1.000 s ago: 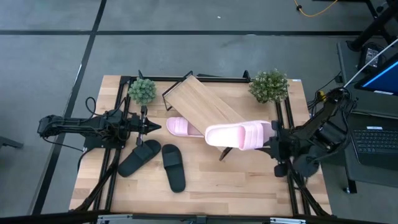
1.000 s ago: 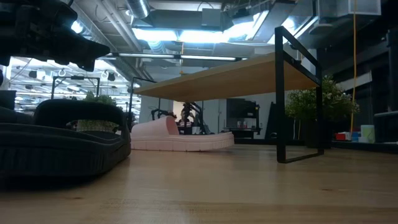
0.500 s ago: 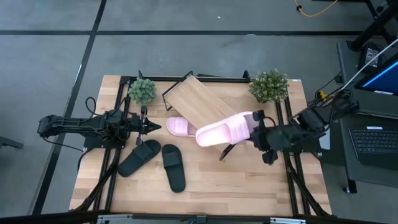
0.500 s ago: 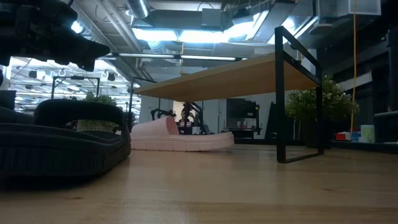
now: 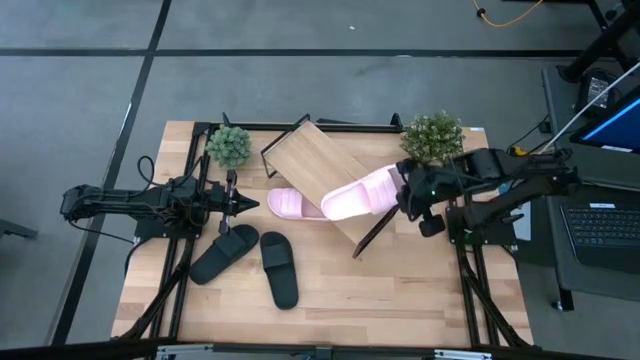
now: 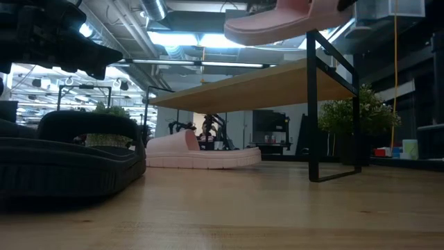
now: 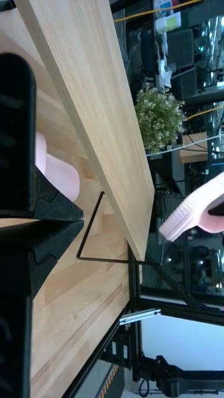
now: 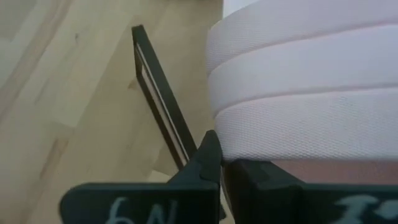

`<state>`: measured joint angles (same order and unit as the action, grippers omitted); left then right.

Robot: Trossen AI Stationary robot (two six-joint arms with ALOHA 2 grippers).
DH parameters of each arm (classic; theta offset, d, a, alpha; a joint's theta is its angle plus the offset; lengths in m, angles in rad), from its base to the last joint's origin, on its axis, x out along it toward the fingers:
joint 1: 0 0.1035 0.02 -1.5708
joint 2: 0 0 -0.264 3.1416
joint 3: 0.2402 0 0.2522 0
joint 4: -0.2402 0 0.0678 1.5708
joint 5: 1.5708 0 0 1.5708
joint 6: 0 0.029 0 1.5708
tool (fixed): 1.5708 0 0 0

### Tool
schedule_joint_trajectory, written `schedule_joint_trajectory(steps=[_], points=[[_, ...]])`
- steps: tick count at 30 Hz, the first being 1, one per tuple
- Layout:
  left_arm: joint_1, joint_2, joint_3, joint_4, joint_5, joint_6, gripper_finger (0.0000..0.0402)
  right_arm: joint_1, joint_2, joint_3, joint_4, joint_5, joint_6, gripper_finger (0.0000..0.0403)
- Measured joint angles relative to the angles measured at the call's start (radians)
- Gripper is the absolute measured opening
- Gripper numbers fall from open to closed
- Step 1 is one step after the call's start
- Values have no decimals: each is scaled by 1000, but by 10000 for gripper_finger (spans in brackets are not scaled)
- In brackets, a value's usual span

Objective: Pick and place slides into the shelf
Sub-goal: Put the right pink slipper on the shelf

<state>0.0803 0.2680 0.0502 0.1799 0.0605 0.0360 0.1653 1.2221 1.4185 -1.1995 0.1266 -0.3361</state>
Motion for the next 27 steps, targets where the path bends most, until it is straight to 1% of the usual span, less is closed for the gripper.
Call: schedule_joint_trajectory(steps=[3, 9, 14, 18, 21, 27], points=[[0, 0, 0, 0, 0, 0, 0, -47, 0, 0, -2, -52, -65, 10], [0, 0, 0, 0, 0, 0, 0, -134, 0, 0, -11, -154, -121, 10], [0, 0, 0, 0, 0, 0, 0, -195, 0, 0, -31, -193, -177, 10], [0, 0, 0, 0, 0, 0, 0, -233, 0, 0, -40, -267, -254, 10], [0, 0, 0, 0, 0, 0, 0, -257, 0, 0, -61, -286, -301, 10], [0, 0, 0, -5, 0, 0, 0, -297, 20, 0, -110, -297, -302, 10]])
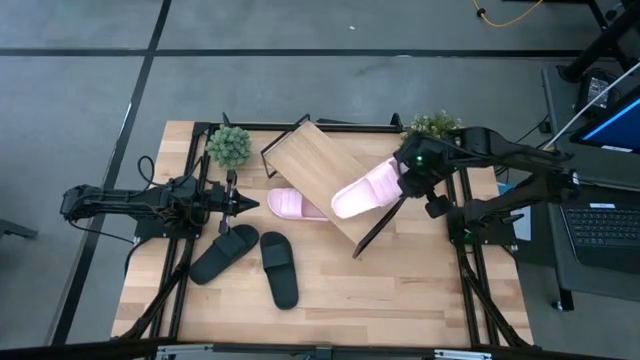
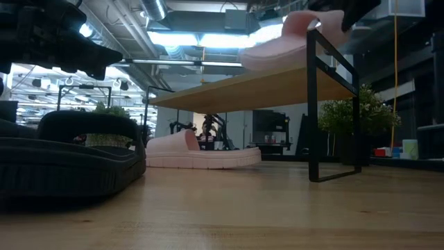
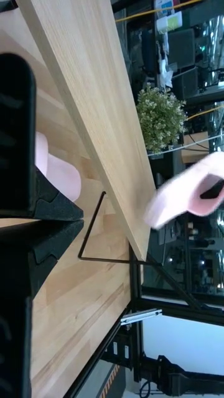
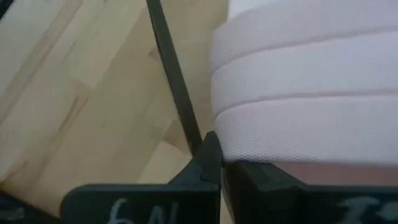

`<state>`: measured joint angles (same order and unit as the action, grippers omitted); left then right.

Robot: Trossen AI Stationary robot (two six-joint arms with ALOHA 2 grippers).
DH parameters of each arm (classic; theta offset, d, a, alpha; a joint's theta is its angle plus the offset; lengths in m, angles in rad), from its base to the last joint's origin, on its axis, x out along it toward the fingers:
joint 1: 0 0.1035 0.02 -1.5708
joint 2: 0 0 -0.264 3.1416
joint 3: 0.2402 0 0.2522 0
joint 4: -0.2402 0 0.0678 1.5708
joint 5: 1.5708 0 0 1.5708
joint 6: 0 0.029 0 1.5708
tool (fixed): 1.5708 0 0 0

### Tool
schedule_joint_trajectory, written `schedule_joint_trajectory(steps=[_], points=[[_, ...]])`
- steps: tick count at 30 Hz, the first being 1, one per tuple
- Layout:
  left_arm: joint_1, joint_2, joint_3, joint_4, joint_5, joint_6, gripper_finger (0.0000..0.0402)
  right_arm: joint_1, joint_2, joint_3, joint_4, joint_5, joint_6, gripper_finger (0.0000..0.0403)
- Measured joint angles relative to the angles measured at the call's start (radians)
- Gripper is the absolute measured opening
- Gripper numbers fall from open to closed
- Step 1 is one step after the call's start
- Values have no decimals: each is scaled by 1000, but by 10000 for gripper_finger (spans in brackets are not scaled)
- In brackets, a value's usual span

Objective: Pick and place slides into the shelf
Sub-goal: Put the right pink slipper on the shelf

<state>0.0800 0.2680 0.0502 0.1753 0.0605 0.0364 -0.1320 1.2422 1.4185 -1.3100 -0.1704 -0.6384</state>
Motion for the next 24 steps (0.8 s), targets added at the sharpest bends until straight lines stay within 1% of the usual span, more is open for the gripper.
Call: schedule_joint_trajectory(steps=[3, 7, 13, 17, 24], points=[[0, 0, 0, 0, 0, 0, 0, -13, 21, 0, -6, -19, -22, 10], [0, 0, 0, 0, 0, 1, 0, -30, 49, 0, -17, -86, -84, 10], [0, 0, 0, -1, 0, 1, 0, -64, 86, 0, -23, -95, -112, 10], [0, 0, 0, -2, 0, 1, 0, -85, 97, 0, -36, -109, -163, 10], [0, 0, 0, -3, 0, 1, 0, -122, 97, 0, -43, -165, -209, 10]])
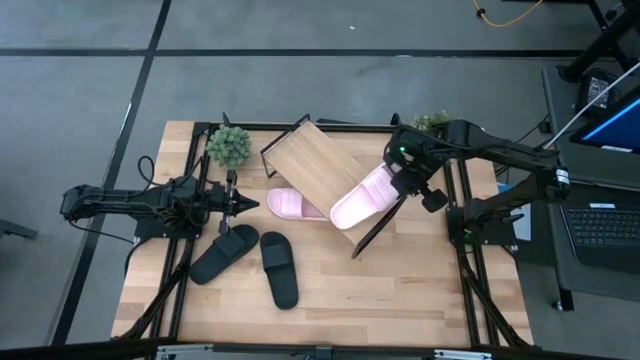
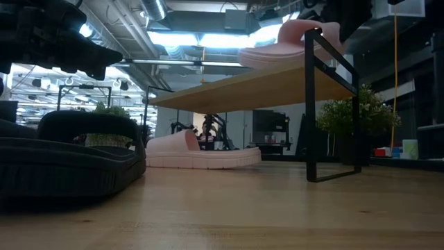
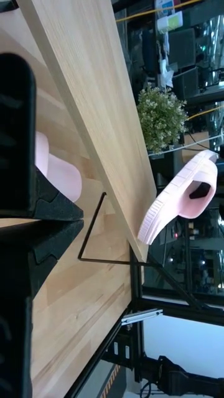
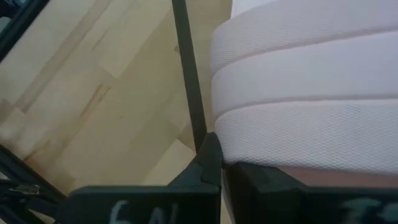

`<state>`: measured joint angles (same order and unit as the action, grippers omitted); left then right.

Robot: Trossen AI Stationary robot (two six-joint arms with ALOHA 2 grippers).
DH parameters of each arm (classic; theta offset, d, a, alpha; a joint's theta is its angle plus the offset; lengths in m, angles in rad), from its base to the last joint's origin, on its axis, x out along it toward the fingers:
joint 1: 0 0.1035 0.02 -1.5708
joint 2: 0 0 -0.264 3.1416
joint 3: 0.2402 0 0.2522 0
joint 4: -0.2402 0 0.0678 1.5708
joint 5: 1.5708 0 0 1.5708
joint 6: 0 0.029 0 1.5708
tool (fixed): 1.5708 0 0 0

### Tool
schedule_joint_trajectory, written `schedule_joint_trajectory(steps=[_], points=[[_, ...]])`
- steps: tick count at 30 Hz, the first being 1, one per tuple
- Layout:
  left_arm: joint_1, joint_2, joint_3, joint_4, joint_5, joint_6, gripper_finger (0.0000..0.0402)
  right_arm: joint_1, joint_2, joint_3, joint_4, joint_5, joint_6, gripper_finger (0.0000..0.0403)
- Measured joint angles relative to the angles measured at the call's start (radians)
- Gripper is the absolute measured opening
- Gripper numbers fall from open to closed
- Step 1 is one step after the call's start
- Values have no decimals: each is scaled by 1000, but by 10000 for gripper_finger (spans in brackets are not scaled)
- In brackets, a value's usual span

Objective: Pick and place slides into the shelf
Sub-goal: Put the right pink slipper on the shelf

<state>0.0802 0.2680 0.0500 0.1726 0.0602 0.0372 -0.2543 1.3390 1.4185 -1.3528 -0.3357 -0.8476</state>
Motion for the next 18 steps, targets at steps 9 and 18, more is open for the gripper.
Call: schedule_joint_trajectory(steps=[9, 18], points=[[0, 0, 0, 0, 0, 0, 0, -41, -1, 0, -16, -74, -24, 10], [0, 0, 0, 0, 0, 0, 0, -44, -1, 0, -33, -134, -74, 10]])
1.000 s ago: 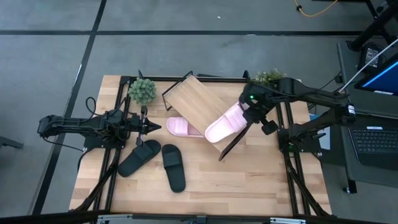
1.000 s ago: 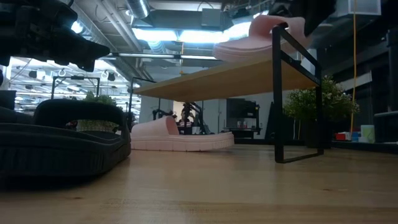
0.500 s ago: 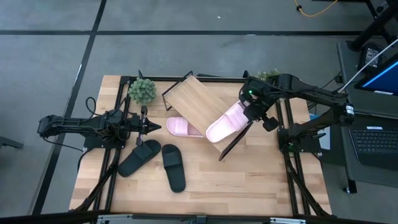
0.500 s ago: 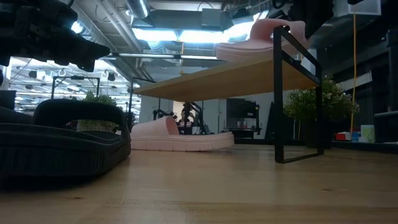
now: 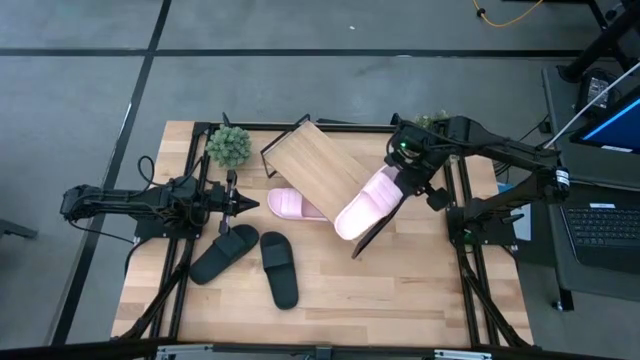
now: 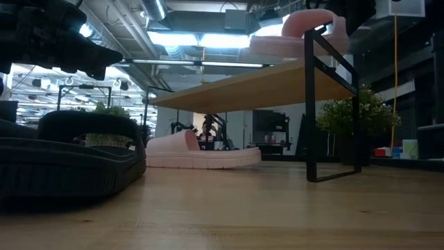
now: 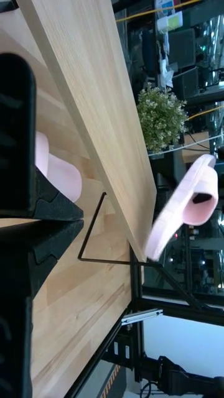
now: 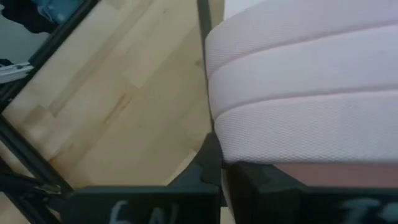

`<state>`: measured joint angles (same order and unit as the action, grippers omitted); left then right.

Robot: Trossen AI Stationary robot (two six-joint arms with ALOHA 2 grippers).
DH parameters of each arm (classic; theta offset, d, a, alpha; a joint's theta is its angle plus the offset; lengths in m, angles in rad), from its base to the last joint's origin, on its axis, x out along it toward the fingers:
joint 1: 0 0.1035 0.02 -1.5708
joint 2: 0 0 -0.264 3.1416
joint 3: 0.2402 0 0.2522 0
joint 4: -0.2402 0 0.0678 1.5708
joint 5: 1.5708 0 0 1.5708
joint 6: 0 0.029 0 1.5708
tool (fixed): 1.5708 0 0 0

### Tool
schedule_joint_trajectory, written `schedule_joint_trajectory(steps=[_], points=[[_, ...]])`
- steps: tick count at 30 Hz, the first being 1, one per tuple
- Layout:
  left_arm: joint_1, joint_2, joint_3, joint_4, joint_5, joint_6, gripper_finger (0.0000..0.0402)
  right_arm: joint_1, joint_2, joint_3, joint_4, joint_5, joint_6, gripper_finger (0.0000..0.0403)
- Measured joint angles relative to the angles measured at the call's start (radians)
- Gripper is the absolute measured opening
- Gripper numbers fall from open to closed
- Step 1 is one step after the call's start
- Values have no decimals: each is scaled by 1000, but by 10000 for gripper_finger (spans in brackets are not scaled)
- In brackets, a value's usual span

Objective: Pick and place slides into the shelf
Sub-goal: Put the right pink slipper on the shelf

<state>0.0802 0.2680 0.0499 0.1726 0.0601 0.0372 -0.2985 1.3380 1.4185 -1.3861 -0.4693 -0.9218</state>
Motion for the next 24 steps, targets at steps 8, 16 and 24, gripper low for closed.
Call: schedule_joint_trajectory(steps=[8, 16, 24], points=[[0, 0, 0, 0, 0, 0, 0, 0, 0, 0, -6, -1, -3, 10], [0, 0, 0, 0, 0, 2, 0, 0, 1, 0, -5, -5, -7, 10], [0, 0, 0, 0, 0, 2, 0, 0, 13, 0, -5, -26, -45, 10]])
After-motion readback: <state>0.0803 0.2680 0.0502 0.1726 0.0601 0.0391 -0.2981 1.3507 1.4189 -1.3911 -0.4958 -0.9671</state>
